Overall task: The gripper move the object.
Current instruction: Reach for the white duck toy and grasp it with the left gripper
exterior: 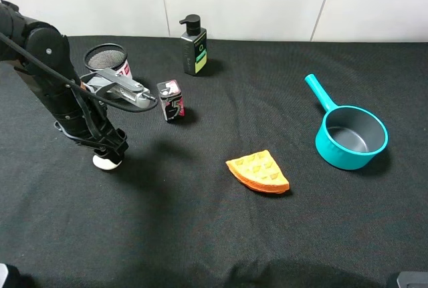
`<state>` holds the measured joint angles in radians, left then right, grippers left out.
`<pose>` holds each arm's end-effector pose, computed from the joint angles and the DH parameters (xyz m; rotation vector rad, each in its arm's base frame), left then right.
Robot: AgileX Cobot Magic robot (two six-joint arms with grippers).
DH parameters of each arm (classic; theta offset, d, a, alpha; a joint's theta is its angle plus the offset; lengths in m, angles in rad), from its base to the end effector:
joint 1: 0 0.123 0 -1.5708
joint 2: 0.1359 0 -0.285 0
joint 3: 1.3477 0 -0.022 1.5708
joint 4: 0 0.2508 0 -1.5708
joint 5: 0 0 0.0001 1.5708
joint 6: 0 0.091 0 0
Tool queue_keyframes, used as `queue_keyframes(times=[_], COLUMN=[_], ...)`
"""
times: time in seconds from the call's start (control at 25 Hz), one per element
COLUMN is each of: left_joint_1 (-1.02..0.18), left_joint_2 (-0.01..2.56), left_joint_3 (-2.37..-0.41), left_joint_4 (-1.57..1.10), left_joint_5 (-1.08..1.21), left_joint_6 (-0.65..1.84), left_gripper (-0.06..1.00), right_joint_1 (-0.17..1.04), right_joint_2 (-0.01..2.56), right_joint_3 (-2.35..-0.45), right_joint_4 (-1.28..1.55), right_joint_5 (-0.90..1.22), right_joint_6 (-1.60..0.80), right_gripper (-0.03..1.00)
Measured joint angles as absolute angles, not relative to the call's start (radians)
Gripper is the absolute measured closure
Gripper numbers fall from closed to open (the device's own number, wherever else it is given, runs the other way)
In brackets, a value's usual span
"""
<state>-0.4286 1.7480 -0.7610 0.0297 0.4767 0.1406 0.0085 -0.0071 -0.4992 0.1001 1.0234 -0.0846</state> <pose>0.2538 -0.1146 0.1221 0.8628 2.8178 -0.0176 -0.0046 0.0077 0.2804 -0.0957 1.9952 0.0700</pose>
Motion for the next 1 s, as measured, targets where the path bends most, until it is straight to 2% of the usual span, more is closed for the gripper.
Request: queue_keyframes(times=[1.0], left_joint_1=[-0.429], left_joint_2=[1.817], left_joint_3=[-0.761], left_joint_4=[-0.007], left_joint_5=[0.425], left_joint_6=[0.156], left_gripper=[0.18], right_joint_1=[0.009], right_joint_2=[-0.007], right_joint_3=[-0.499], right_joint_4=[0.100], right_joint_5=[1.023], right_joint_6=[-0.085], right_gripper=[0.27])
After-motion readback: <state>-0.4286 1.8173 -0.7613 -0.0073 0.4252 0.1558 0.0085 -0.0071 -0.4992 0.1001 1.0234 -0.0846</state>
